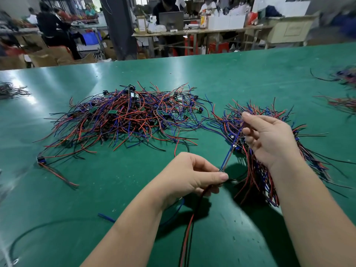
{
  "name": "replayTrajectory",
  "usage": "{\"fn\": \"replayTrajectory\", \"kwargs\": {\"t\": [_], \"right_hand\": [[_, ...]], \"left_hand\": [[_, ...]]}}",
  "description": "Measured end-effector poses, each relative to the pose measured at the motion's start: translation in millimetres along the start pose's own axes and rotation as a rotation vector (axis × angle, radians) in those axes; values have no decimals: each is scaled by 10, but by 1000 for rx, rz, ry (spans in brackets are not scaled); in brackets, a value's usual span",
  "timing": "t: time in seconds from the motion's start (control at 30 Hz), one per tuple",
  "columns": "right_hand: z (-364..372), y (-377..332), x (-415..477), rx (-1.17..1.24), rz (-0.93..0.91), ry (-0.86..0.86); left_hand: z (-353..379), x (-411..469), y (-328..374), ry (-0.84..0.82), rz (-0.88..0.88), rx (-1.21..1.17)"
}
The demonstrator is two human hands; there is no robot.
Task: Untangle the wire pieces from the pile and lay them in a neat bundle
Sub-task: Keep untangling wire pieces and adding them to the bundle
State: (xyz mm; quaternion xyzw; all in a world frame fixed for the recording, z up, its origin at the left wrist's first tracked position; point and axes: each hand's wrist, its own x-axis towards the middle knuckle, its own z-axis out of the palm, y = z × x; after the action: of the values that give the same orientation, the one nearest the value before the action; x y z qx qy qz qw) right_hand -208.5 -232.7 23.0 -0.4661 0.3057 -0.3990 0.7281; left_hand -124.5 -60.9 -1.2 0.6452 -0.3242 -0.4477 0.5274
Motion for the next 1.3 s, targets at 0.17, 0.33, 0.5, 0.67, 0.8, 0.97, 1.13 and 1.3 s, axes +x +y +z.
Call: {"fn": "replayTrajectory", "kwargs": {"t": [0.17,0.33,0.5,0.67,0.8,0.97,1.13,1.3], "right_hand": [[52,-9,33,78,7,-53],[141,65,-86,-221,-33,-364],[252,332,-258,-823,-421,-664],[233,291,-238,-835,-564,-484],[146,116,-168,-735,-603,-238],[-123,-147,-2,-795,-635,146],[-271,-231,88,-865,-604,322],[-299,-203,123,-1143,-570,268]], "left_hand": [[-72,-7,39,58,38,-23],[-105,109,54,474,176,-369],[-87,117,30,443,138,-355],[-147,120,71,465,122,-203],[-247,78,-10,789,250,633],[-252,55,-74,698,-98,1074],[-248,58,-77,548,-195,1064],[-266,60,-63,491,-106,928]]}}
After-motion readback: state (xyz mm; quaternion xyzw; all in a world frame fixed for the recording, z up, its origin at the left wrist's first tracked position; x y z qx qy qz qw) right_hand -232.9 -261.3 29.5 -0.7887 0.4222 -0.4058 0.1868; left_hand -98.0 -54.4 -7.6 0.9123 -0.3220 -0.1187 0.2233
